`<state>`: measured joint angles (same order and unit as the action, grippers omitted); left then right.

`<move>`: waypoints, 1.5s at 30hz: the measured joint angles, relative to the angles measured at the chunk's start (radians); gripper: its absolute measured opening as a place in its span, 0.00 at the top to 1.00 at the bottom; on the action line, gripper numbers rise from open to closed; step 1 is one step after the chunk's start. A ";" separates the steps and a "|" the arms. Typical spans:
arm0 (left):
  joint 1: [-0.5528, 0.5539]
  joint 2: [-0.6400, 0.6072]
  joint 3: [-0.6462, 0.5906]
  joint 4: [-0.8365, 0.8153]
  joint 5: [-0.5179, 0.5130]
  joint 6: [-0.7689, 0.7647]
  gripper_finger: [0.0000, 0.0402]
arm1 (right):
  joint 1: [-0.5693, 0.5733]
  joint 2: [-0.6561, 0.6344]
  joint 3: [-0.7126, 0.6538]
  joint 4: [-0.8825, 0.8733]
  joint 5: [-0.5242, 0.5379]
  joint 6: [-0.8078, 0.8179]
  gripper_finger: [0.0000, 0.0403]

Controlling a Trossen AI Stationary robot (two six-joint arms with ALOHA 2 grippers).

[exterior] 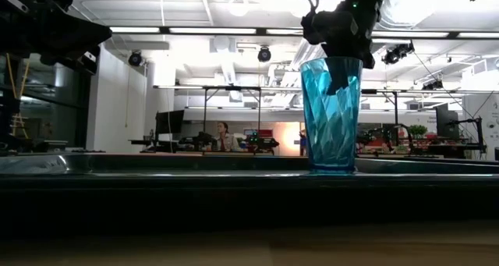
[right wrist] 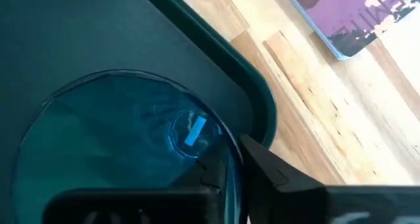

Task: Pick and place plate/cup/fork/spoon on tray
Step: Put the blue cup to the top right on the black tray, then put the pink plate to the center on the black tray

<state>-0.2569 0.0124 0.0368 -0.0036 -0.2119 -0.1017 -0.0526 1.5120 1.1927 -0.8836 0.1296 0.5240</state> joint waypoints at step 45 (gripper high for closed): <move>0.050 0.080 0.082 0.263 -0.286 -0.297 0.99 | -0.146 -0.201 0.433 -0.635 0.249 0.206 0.42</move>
<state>-0.2068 0.0922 0.1193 0.2594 -0.4975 -0.3986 -0.1983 1.3109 1.6259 -1.5188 0.3783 0.7301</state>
